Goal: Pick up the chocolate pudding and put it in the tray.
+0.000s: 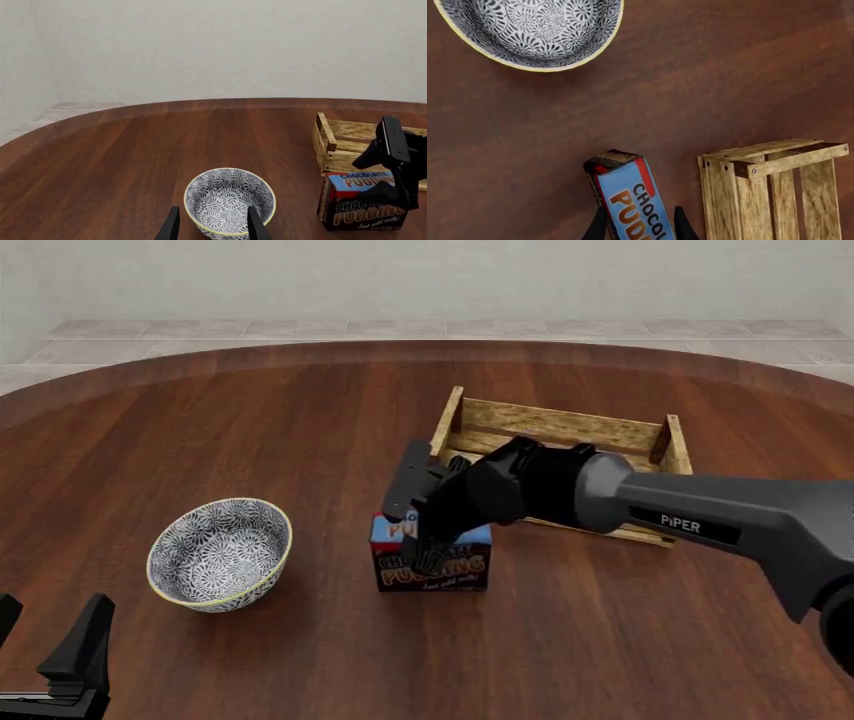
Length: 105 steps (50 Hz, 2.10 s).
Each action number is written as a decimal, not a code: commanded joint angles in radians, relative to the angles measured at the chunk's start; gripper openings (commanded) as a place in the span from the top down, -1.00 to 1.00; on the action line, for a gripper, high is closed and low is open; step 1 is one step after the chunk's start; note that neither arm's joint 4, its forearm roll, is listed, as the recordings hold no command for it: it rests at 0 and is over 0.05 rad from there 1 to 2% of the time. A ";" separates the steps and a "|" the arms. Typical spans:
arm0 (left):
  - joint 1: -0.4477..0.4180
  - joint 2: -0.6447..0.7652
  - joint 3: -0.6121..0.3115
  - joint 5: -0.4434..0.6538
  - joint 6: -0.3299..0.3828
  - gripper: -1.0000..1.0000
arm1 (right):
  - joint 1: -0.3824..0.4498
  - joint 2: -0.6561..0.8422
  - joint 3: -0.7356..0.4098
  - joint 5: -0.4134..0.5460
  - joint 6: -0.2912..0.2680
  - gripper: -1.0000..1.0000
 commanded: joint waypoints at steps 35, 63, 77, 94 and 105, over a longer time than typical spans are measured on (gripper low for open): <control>0.000 0.000 0.000 0.000 0.000 -1.00 | 0.089 -0.158 0.140 -0.003 0.024 1.00; 0.000 0.000 0.000 0.000 0.000 -1.00 | -0.159 -0.394 0.075 0.182 -0.216 1.00; 0.000 0.000 0.000 0.000 0.000 -1.00 | -0.270 -0.407 -0.045 0.213 -0.298 1.00; 0.000 0.000 0.000 0.000 0.000 -1.00 | -0.394 -0.362 -0.191 0.181 -0.343 1.00; 0.000 0.000 0.000 0.000 0.000 -1.00 | -0.433 -0.335 -0.179 0.123 -0.362 1.00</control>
